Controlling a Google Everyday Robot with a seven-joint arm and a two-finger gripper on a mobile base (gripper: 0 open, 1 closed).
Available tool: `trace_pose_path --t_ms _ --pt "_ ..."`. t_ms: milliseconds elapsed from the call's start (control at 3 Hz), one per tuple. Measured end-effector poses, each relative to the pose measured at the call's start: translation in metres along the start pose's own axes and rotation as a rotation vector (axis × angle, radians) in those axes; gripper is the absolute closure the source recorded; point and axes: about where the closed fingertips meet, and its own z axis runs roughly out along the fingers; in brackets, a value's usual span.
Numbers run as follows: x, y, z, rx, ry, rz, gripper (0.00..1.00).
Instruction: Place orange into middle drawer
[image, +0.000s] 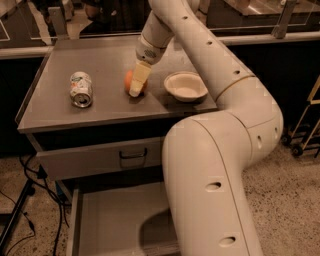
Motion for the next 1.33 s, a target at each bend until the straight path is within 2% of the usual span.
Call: trace_pose_path --t_ms 333,667,1000,1333 --pt "-0.010 0.004 -0.002 -0.015 -0.005 -0.022 0.00" --pt "-0.007 0.005 0.018 -0.046 -0.011 -0.007 0.00" --pt "-0.007 0.005 0.019 -0.046 -0.012 -0.006 0.00" --pt "-0.007 0.005 0.019 -0.046 -0.012 -0.006 0.19"
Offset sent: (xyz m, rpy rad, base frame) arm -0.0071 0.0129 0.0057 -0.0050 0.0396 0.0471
